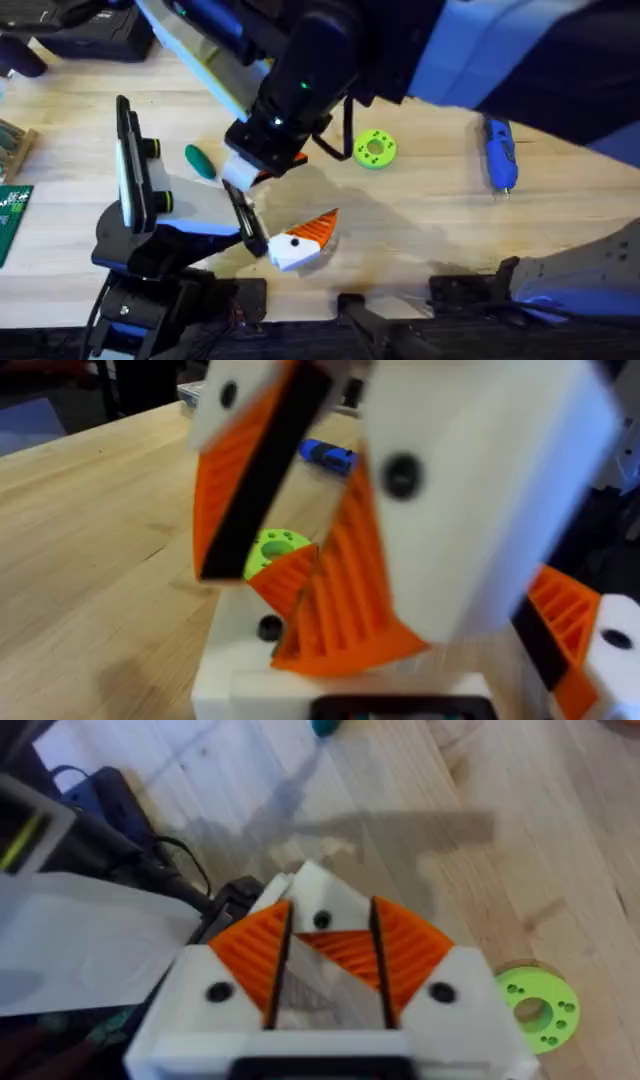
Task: Pick up the gripper from the table and insert it into the empty holder that is missing its gripper. Then pick up a screw, insert it into the mounting hole, and use the screwdriver to tighten it. Finally, clean up the table by picking up the vegetable and placing it into the bucket.
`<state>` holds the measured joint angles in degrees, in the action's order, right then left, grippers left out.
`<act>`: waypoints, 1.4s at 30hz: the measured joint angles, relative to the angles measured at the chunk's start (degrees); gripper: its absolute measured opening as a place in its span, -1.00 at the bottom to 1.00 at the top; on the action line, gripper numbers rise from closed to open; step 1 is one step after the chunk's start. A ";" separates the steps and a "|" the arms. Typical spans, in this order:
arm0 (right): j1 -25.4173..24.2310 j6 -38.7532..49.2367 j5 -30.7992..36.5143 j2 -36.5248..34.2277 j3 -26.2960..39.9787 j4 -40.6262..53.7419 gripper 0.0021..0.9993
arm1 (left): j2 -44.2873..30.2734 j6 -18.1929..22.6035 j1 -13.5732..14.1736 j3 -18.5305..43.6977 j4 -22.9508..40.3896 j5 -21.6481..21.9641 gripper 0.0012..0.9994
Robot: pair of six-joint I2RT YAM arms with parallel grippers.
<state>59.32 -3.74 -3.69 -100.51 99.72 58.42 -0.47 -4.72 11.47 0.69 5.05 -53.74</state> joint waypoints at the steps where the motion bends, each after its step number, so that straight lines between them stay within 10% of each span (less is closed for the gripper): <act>1: -0.43 -0.05 0.70 0.02 0.00 0.15 0.40 | 0.00 -0.01 -0.03 0.00 0.01 0.02 0.97; 3: -1.78 0.04 1.40 0.11 0.00 0.78 0.90 | 0.00 -0.01 -0.05 0.00 0.01 -0.01 0.97; 5: -2.68 -0.17 1.01 0.33 0.00 1.61 0.98 | 0.06 0.26 -0.03 0.00 -0.03 -0.11 0.97; 15: -8.31 -0.34 -0.57 8.72 -0.89 4.75 0.99 | 0.07 0.86 -0.03 0.00 -0.01 -0.28 0.97; 29: -22.34 -3.06 -11.04 39.22 -30.97 -1.47 0.99 | 0.07 0.87 -0.03 0.00 -0.03 -0.31 0.97; 42: -25.02 3.41 -13.78 59.92 -35.10 6.60 0.99 | 0.07 0.88 -0.03 0.00 -0.02 -0.31 0.97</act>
<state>34.30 -0.33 -17.47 -40.59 64.62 65.02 -0.40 -3.84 11.44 0.69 5.03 -54.04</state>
